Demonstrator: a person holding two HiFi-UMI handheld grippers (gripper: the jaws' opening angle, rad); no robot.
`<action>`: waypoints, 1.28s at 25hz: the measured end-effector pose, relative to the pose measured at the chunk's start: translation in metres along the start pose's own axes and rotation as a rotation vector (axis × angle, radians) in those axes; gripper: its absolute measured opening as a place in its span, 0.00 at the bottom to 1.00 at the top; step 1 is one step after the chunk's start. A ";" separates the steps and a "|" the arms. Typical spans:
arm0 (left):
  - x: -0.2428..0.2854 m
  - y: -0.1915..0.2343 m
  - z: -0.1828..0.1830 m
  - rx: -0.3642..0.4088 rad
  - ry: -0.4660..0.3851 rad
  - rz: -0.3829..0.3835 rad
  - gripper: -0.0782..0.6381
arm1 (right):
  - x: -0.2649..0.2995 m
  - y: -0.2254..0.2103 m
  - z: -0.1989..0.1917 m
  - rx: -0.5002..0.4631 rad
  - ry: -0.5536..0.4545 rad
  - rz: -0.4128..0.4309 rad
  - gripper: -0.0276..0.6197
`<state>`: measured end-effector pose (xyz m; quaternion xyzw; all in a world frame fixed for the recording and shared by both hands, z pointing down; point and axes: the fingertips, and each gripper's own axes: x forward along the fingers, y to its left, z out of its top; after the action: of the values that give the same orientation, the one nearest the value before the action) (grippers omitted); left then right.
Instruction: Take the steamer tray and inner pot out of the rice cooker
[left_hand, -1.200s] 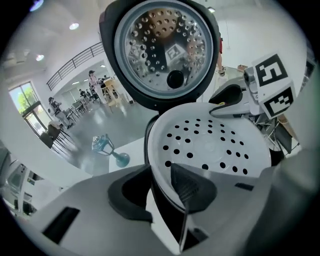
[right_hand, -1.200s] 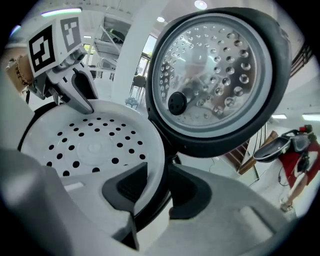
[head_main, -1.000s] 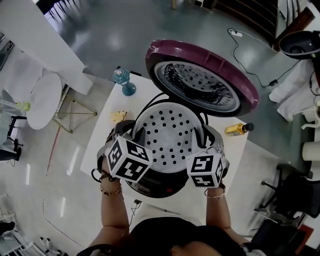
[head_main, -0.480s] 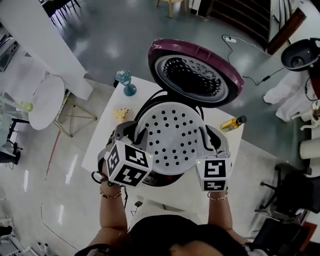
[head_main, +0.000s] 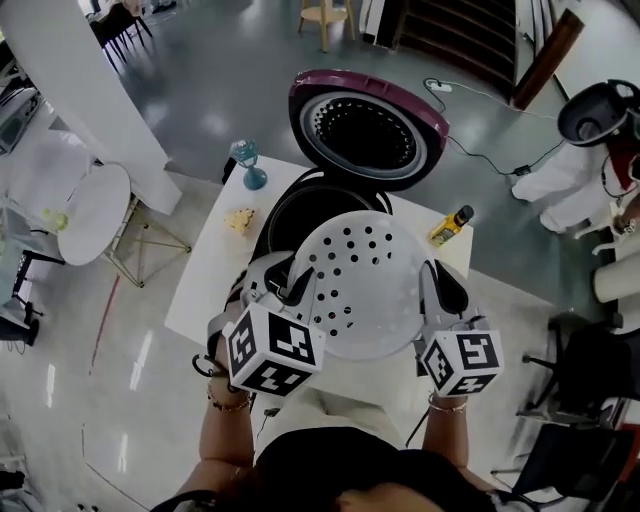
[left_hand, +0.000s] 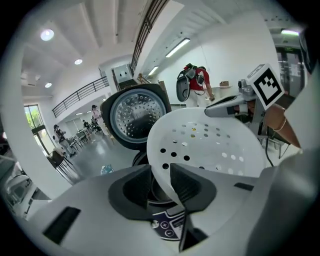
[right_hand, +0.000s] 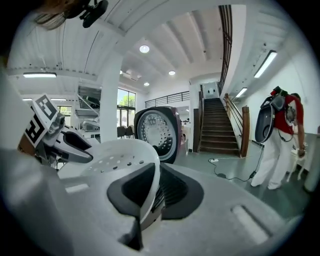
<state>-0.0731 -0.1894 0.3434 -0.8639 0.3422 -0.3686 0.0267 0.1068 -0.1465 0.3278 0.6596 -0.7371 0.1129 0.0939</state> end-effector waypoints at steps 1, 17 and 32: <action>-0.005 -0.007 -0.001 0.001 -0.011 -0.010 0.27 | -0.009 0.000 -0.003 0.008 -0.004 -0.004 0.10; -0.017 -0.149 0.007 0.072 -0.053 -0.227 0.29 | -0.127 -0.060 -0.073 0.098 0.081 -0.086 0.10; 0.074 -0.249 -0.016 0.000 0.133 -0.248 0.30 | -0.121 -0.153 -0.163 0.085 0.261 -0.034 0.10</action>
<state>0.0955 -0.0414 0.4752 -0.8732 0.2339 -0.4254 -0.0415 0.2705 0.0004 0.4552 0.6550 -0.7021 0.2271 0.1627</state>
